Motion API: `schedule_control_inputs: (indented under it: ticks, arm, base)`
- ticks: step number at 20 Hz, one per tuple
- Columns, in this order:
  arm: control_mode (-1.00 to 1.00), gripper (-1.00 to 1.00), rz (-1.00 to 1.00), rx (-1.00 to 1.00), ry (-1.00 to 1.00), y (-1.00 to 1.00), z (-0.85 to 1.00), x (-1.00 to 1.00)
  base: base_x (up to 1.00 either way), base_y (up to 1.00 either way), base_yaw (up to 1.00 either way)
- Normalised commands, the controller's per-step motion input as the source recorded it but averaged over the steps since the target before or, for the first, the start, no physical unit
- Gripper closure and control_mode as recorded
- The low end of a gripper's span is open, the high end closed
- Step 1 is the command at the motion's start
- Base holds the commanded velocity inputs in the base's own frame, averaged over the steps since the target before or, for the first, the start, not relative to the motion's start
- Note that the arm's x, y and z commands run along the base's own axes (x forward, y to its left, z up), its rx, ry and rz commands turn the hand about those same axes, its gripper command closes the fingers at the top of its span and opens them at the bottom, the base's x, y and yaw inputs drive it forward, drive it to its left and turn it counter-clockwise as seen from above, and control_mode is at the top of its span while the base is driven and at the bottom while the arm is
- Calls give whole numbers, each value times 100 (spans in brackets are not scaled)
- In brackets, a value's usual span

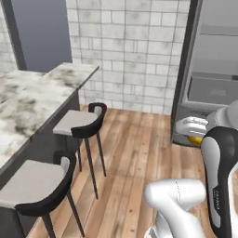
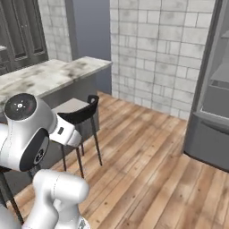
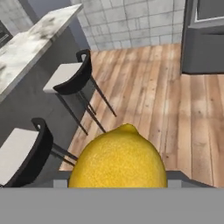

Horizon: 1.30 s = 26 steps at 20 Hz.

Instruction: Gather the lemon and lime from the fridge and place them on a tray on the dining counter. Then gather the steak and chicken drumstick from the fridge and place them on the other tray.

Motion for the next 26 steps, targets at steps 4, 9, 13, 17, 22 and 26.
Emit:
schedule_control_inputs:
  ticks: [4, 9, 13, 17, 22, 26]
  arm:
    - [100, 100, 0, 0, 0, 0, 0, 0]
    - [100, 100, 0, 0, 0, 0, 0, 0]
    - [100, 100, 0, 0, 0, 0, 0, 0]
    - [100, 100, 0, 0, 0, 0, 0, 0]
    - [100, 100, 0, 0, 0, 0, 0, 0]
    - [100, 100, 0, 0, 0, 0, 0, 0]
  base:
    - [-70, 43, 39]
    - [-70, 42, 39]
    - [-67, 42, 40]
    - [-54, 41, 43]
    - [-9, 29, 45]
    - [20, 15, 43]
